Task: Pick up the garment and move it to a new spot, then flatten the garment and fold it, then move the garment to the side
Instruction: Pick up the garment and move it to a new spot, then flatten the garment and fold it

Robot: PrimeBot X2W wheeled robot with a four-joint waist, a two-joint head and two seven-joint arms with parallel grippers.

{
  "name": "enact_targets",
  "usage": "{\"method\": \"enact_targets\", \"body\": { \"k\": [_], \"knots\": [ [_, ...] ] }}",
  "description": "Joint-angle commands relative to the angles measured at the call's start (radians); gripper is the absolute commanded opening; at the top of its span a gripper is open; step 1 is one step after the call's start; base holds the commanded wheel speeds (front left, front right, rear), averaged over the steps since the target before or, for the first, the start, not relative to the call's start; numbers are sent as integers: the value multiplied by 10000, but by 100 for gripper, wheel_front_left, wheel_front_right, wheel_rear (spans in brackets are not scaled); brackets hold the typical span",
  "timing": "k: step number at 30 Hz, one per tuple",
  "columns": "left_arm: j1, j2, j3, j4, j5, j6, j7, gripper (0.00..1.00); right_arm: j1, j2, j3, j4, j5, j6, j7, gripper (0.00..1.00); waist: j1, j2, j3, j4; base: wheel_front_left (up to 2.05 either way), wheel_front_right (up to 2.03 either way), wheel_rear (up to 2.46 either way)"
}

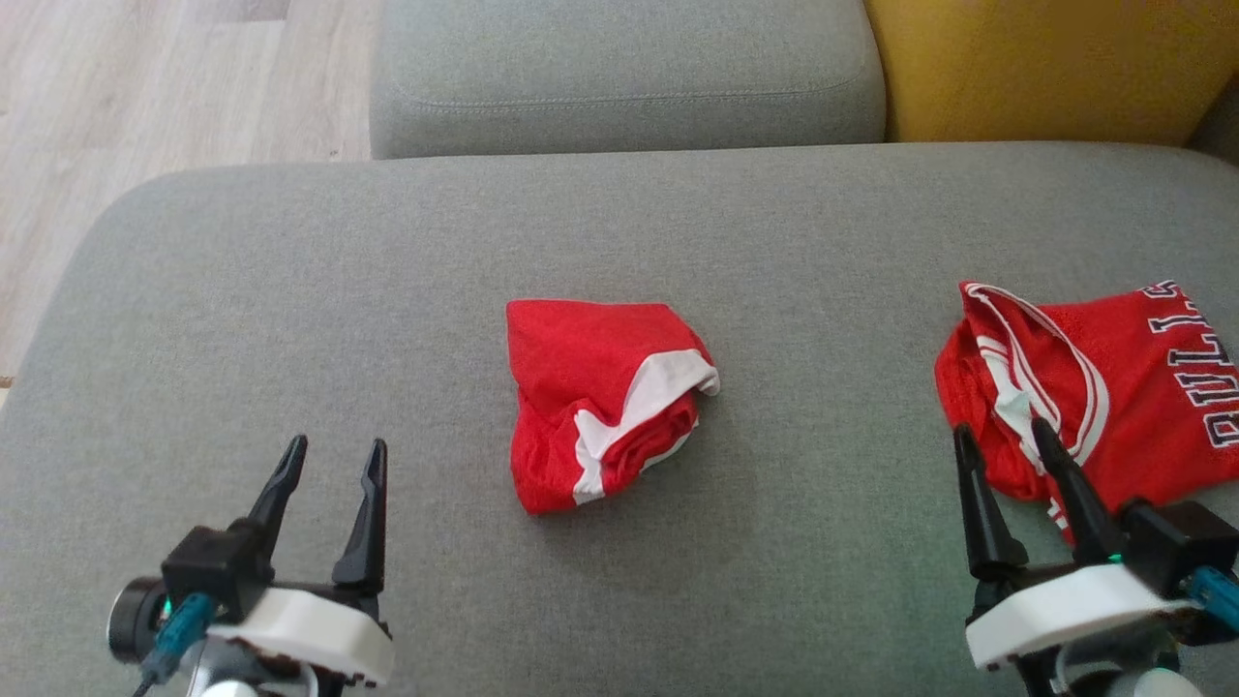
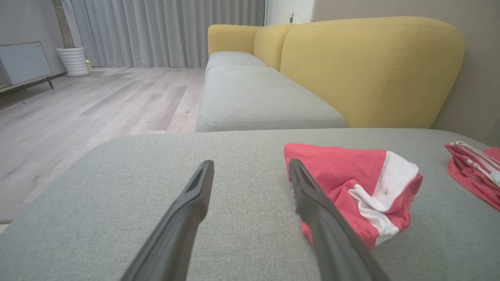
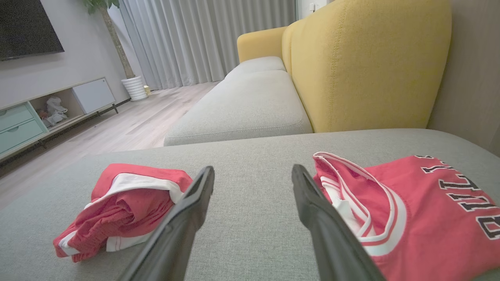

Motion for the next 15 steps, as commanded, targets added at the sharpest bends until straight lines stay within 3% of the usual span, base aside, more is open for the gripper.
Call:
{"method": "enact_targets", "body": {
  "k": [1, 15],
  "knots": [
    [-408, 226, 391, -378, 134, 26, -17, 100, -241, -54, 196, -398, -24, 67, -17, 100, 0, 0, 11, 4, 0, 0, 0],
    [-418, 295, 327, -477, 66, 92, 50, 100, -269, -54, 217, -420, 53, 67, -36, 100, 0, 0, 87, 9, 0, 0, 0]
  ]
}}
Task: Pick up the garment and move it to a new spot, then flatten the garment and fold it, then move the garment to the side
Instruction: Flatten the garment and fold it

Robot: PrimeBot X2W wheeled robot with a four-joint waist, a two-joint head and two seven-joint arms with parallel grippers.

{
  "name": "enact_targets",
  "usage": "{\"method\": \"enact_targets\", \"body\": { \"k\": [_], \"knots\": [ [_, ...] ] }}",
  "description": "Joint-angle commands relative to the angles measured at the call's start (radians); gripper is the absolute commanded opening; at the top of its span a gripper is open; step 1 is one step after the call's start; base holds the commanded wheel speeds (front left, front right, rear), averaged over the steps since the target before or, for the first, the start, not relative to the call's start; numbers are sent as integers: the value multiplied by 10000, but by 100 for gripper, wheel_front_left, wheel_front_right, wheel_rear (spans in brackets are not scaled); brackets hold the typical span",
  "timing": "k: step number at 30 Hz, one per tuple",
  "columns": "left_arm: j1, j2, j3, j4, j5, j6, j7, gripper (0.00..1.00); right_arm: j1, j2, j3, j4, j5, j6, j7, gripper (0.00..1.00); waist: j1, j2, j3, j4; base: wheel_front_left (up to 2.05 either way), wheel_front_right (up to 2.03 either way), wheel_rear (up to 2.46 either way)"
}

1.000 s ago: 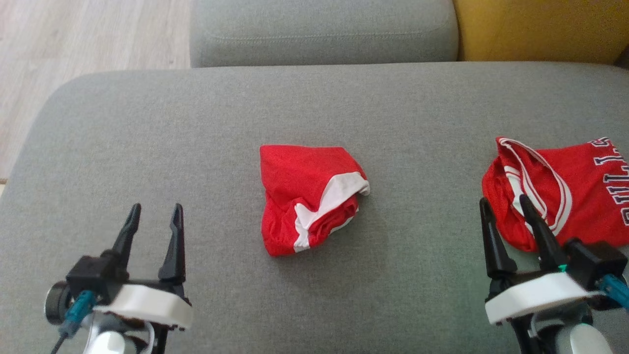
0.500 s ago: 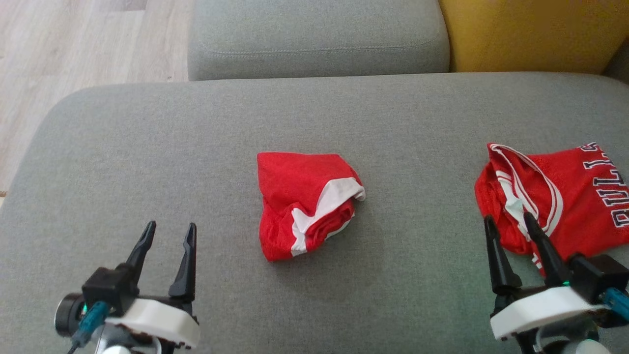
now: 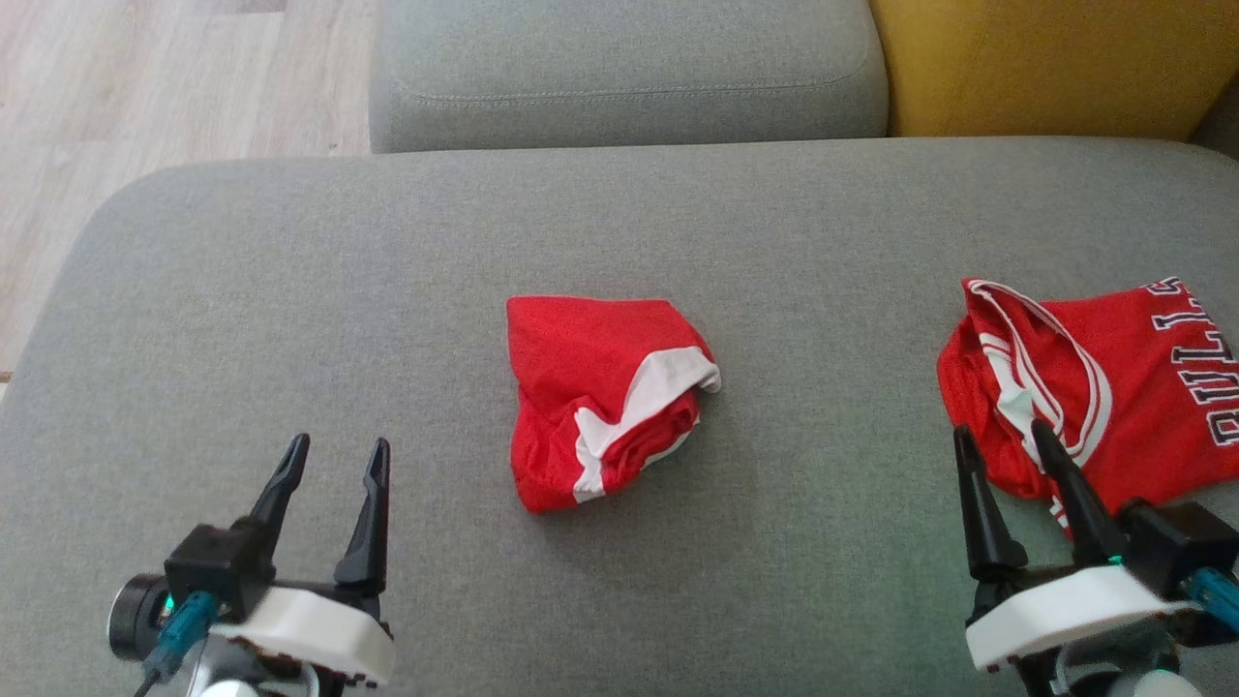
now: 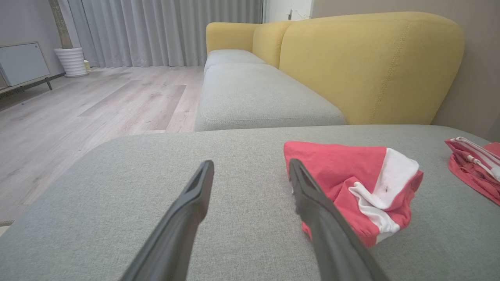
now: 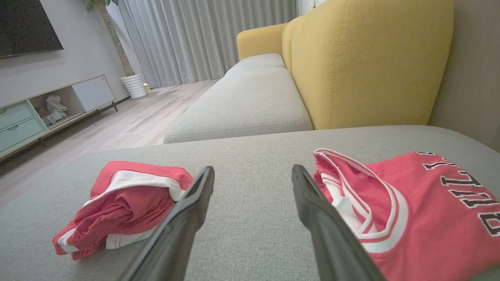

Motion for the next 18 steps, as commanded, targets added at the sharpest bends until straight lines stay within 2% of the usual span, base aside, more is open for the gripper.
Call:
{"method": "enact_targets", "body": {
  "k": [1, 18],
  "knots": [
    [-423, 251, 359, -370, -20, 76, -37, 100, -305, -54, 212, -400, 42, 67, -39, 100, 0, 0, 18, 4, 0, 0, 0],
    [-855, 248, 244, -416, -54, 21, -97, 100, -653, -54, 356, 64, -99, 67, -33, 100, 0, 0, 490, 206, 0, 0, 0]
  ]
}}
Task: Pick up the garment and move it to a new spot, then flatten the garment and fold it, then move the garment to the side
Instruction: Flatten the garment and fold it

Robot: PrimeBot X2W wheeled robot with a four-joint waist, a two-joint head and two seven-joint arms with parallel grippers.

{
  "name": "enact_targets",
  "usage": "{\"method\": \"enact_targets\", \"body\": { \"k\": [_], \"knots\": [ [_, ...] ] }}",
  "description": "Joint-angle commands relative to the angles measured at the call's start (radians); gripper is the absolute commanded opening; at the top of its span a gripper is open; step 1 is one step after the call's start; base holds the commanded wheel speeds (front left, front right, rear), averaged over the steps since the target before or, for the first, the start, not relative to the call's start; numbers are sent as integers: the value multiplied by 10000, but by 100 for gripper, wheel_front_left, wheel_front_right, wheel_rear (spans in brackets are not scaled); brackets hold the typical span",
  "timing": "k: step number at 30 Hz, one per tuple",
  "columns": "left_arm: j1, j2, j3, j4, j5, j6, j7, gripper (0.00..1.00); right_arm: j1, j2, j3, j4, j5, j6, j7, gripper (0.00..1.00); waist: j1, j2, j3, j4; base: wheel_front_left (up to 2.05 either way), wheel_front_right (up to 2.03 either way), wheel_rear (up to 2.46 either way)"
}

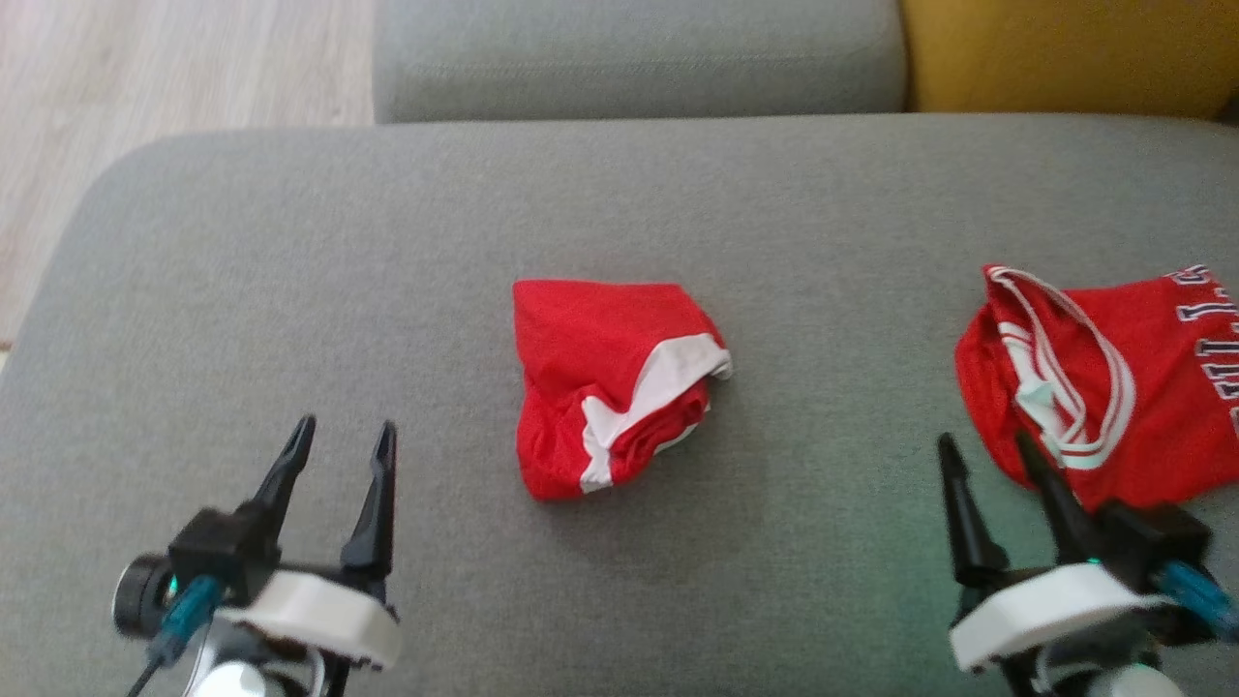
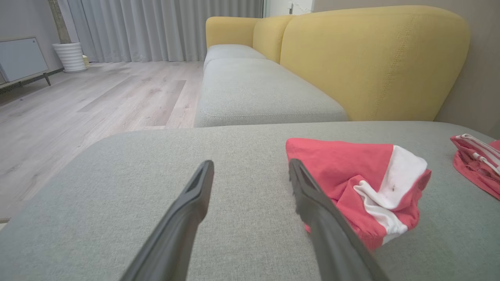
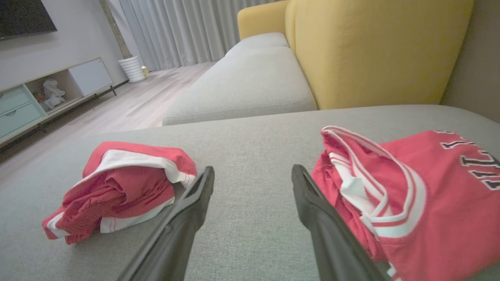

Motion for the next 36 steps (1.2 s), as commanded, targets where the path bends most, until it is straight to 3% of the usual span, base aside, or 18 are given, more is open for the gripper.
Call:
{"method": "enact_targets", "body": {
  "k": [1, 12, 21, 22, 23, 24, 30, 36],
  "knots": [
    [-772, 191, 301, -374, -27, -20, -105, 100, -656, -54, 333, -174, -135, 67, 2, 100, 0, 0, 202, 170, 0, 0, 0],
    [-2106, -178, -30, -40, 78, -496, -428, 100, -3285, -54, 1861, 3054, -553, 67, -261, 100, 0, 0, 1635, 1200, 0, 0, 0],
    [-2721, -516, -100, 443, 139, -779, -615, 100, -5752, -54, 2561, 6276, -575, 67, -836, 100, 0, 0, 2252, 1549, 0, 0, 0],
    [-2735, -539, -88, 486, 148, -794, -625, 100, -5915, -54, 2591, 6500, -531, 67, -948, 70, 0, 0, 2265, 1549, 0, 0, 0],
    [-2742, -561, -75, 526, 156, -808, -633, 100, -6042, -54, 2599, 6685, -447, 67, -1074, 32, 0, 0, 2270, 1545, 0, 0, 0],
    [-2744, -579, -57, 556, 164, -818, -639, 100, -6145, -54, 2602, 6842, -375, 67, -1185, 0, 0, 0, 2272, 1530, 0, 0, 0],
    [-2679, -650, 51, 626, 239, -842, -658, 100, -6416, -54, 2226, 6906, -606, 67, -1879, 0, 0, 0, 2194, 1227, 0, 0, 0],
    [-2618, -665, 152, 530, 351, -924, -662, 100, -6101, -56, 1239, 5599, -1673, 67, -1964, 0, 0, 0, 2160, 791, 0, 0, 0]
  ]
}}
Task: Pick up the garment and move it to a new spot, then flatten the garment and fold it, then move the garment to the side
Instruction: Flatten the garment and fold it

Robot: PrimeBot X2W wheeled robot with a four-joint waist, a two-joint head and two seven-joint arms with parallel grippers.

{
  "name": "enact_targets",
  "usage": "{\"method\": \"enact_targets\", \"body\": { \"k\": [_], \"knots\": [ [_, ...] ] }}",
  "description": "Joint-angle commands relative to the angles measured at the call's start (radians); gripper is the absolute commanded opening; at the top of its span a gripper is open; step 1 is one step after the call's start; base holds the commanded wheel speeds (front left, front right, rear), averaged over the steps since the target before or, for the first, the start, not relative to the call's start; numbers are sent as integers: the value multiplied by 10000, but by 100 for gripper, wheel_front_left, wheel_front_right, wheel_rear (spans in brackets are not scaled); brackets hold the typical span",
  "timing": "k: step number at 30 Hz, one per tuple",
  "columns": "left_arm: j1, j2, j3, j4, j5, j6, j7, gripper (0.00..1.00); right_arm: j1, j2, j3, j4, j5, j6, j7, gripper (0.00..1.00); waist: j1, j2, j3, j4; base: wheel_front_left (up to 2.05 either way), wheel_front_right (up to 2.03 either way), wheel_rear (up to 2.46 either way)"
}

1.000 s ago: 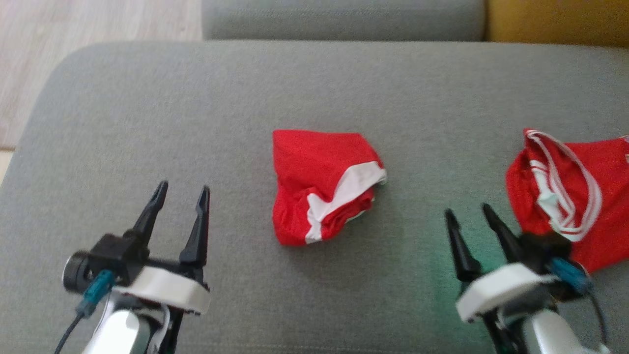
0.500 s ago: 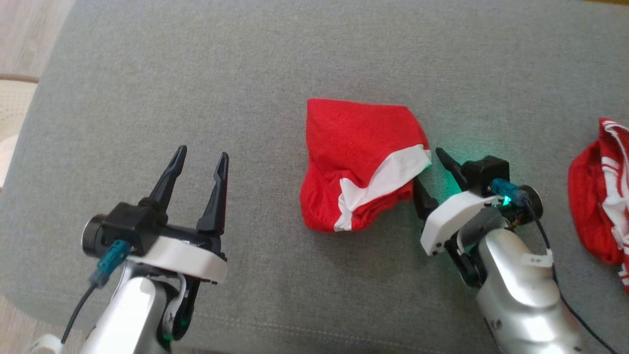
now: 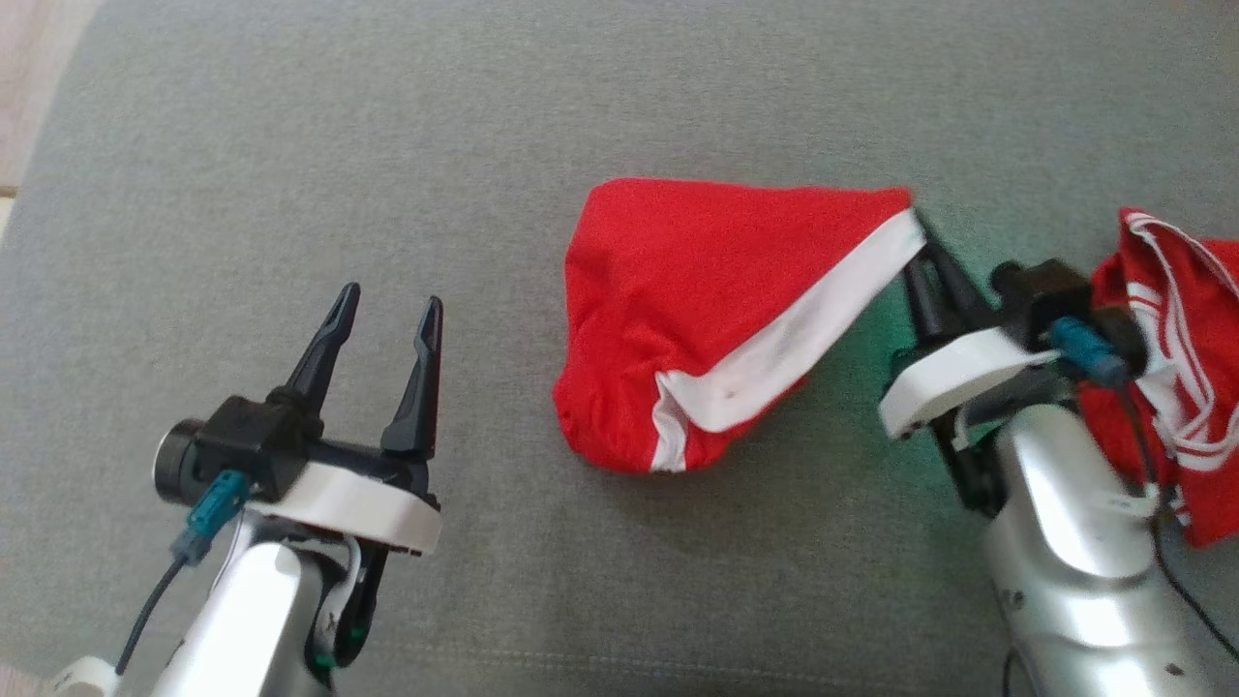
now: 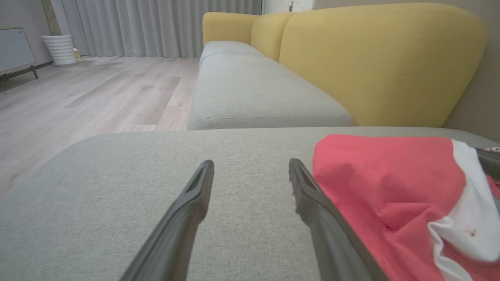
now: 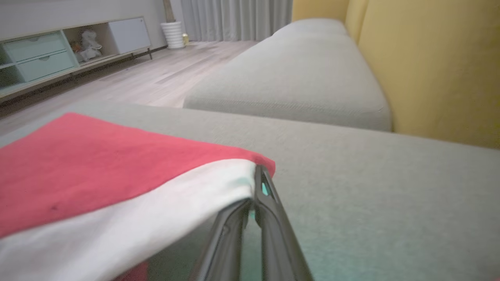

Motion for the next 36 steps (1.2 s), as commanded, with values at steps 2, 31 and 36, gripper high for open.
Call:
{"method": "enact_targets", "body": {
  "k": [2, 31, 36],
  "knots": [
    [-267, 109, 403, -368, 104, -52, -120, 100, 204, 21, -264, -863, -313, 67, 164, 0, 0, 0, -13, -179, 0, 0, 0],
    [943, 97, 784, -323, 160, 142, -116, 100, 5117, 46, -941, -5079, 733, 67, 1940, 100, 0, 0, -1233, -837, 0, 0, 0],
    [1320, 124, 834, -437, 71, 308, -63, 100, 5261, 46, -721, -6428, 925, 67, 1889, 100, 0, 0, -1564, -931, 0, 0, 0]
  ]
}}
